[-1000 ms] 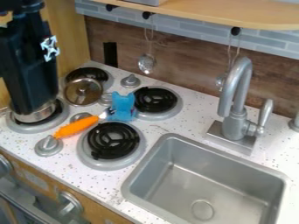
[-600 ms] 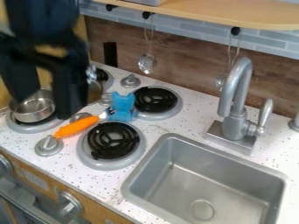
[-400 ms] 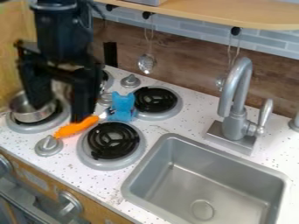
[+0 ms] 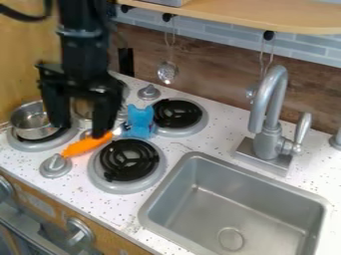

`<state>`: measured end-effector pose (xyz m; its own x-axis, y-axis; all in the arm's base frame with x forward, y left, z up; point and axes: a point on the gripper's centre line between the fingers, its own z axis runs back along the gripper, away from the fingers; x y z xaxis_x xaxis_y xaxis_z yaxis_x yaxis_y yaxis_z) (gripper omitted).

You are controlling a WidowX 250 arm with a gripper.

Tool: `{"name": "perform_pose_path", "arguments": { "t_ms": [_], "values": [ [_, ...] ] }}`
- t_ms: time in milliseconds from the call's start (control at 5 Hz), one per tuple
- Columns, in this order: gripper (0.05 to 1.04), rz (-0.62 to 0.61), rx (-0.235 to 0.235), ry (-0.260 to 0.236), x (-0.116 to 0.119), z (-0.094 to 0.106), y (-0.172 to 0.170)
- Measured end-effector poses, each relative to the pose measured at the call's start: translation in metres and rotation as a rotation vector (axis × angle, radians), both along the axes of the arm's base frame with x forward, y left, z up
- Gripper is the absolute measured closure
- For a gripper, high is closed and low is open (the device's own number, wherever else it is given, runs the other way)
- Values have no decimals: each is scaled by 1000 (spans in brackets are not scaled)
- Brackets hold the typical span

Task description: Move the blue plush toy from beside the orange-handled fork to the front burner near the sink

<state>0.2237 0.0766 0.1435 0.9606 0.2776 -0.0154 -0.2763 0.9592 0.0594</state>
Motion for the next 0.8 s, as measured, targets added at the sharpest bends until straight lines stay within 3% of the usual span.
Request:
{"name": "perform_pose_path", "arguments": {
  "t_ms": [200, 600, 800],
  "values": [
    [82, 29, 17, -23, 17, -10, 20],
    [82, -25, 61, -118, 50, -34, 39],
    [82, -47, 28, -169, 70, -39, 43]
  ]
}}
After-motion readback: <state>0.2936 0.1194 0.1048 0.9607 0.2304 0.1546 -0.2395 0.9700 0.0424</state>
